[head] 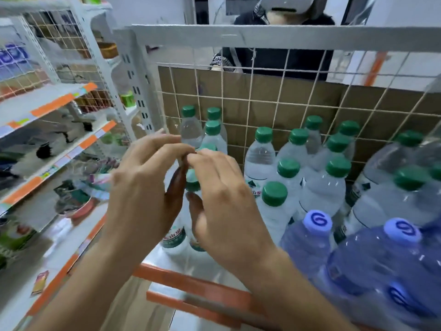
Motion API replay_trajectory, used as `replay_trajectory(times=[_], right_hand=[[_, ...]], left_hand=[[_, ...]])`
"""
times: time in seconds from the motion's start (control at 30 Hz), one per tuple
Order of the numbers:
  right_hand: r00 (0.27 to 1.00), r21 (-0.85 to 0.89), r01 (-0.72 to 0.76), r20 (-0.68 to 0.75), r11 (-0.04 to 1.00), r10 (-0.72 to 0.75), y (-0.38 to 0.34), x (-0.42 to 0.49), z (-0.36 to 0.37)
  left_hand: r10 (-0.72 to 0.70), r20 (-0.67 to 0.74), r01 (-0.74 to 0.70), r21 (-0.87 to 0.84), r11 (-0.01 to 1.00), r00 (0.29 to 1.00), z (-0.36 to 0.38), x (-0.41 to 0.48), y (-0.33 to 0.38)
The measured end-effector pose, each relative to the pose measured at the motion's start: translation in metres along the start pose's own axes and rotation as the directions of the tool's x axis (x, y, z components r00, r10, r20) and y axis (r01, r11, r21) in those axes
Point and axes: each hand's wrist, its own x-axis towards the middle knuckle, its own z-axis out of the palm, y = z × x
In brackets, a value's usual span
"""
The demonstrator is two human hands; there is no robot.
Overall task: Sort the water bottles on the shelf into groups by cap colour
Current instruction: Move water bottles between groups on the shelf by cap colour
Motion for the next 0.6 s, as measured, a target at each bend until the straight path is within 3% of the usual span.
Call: replay_trajectory(times=[0.17,0.3,0.43,0.53,0.6], right_hand=[[0.992,-0.066,-0.013,-0.123,0.998,0.005,0.017,-0.021,-0.074],[0.974,-0.174,-0.143,-0.199,0.974,0.107,0.054,-0.051,-0.128],[0.942,-0.287,-0.301,-0.237,0.909,0.237,0.091,-0.084,-0.15],[0.924,-0.325,-0.375,-0.199,0.868,0.325,0.111,-0.105,-0.139],[0.928,-0.331,-0.372,-0.168,0.867,0.333,0.114,-0.117,-0.126]], left_hand=[[0.051,-0.031,-0.058,-0.316,0.947,0.998,0.013,0.0,0.07],[0.145,0.082,-0.095,-0.437,0.894,0.986,0.047,-0.015,0.13],[0.188,0.137,-0.147,-0.263,0.953,0.973,0.096,-0.033,0.167],[0.055,0.141,-0.047,-0.06,0.997,0.988,0.121,-0.05,0.176],[0.023,0.067,-0.021,-0.039,0.999,0.997,0.132,-0.062,0.178]])
